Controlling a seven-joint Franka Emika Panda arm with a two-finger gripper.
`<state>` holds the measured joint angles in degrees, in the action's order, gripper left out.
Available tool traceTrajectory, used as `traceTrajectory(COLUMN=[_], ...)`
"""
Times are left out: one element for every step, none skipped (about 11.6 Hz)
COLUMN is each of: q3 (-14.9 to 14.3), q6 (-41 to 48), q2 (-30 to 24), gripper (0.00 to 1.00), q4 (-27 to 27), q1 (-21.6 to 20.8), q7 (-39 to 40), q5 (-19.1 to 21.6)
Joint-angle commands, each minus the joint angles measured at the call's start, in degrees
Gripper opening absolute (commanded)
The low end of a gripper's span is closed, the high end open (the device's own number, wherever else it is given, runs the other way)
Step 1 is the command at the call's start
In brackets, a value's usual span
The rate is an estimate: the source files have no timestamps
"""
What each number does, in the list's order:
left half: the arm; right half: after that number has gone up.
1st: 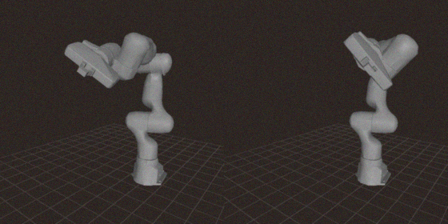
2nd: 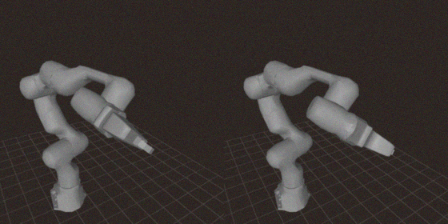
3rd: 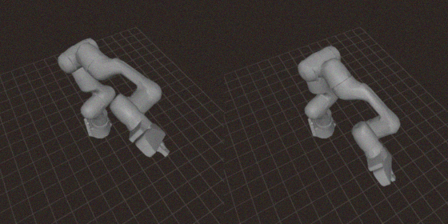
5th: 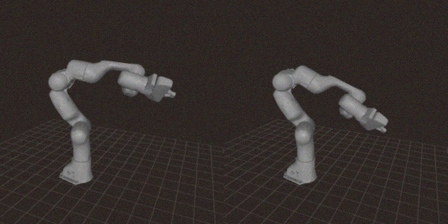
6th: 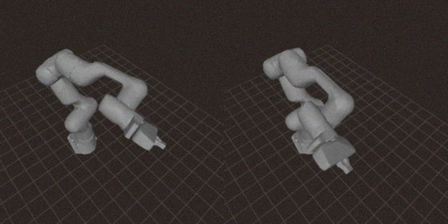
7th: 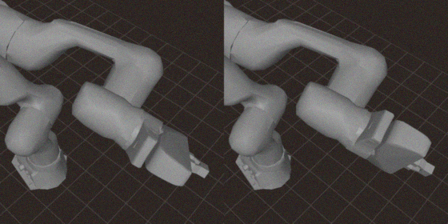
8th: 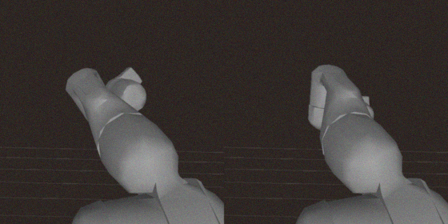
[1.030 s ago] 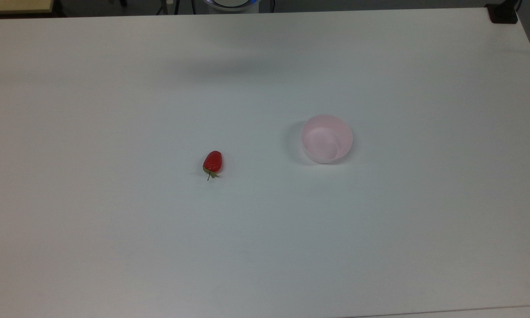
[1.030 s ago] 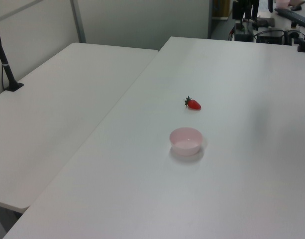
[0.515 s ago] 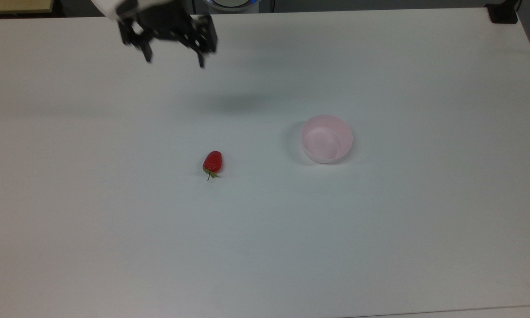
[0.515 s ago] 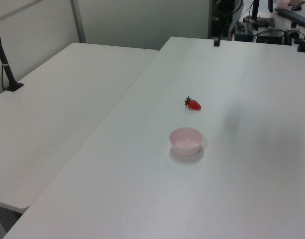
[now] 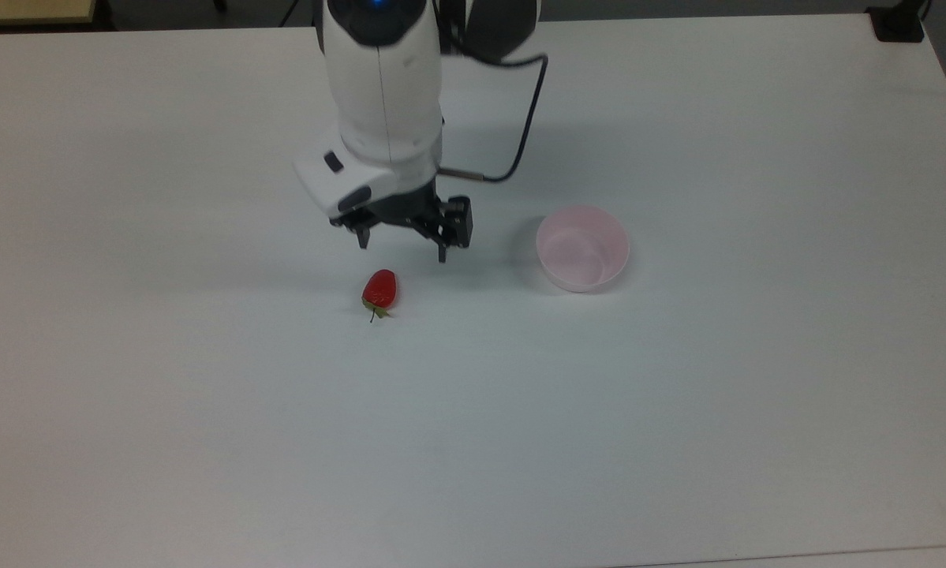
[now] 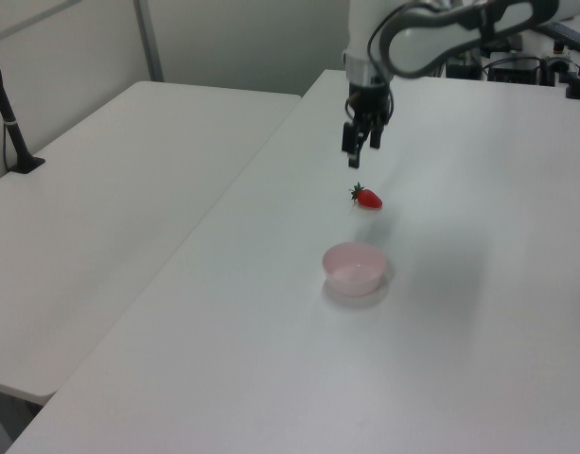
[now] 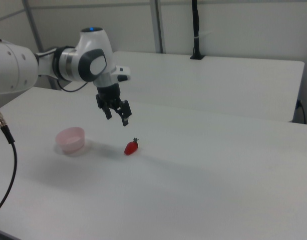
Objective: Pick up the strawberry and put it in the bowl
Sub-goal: 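Move the open gripper down over the red strawberry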
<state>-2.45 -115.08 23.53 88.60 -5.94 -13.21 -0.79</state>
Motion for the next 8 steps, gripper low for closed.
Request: traceTrajectory(q3=[-0.5,-0.5,-0.8,-0.9,-1.0,-0.9,-1.0,-1.0], q6=[-1.8,-1.7,-1.7,-1.9,-2.9,-3.9,-4.1,-5.4], q2=[3.5,4.1,4.6,6.2,7.0,7.1,7.9,9.0], gripper=[0.86,0.82,0.81,0.79,0.78,0.75,0.75,0.75], q4=[-0.2,-0.1,0.0,-0.2,-0.2,0.0,0.0,0.0], q1=[-1.4,-1.1,-1.0,-1.0,0.0,1.0,1.1,1.1], q7=[-5.5,-5.7,-5.6,-5.6,-5.7,-5.6,-5.7,-5.7], q5=[-0.3,-0.3,-0.4,-1.0,-1.8,-1.8,-1.9,-1.9])
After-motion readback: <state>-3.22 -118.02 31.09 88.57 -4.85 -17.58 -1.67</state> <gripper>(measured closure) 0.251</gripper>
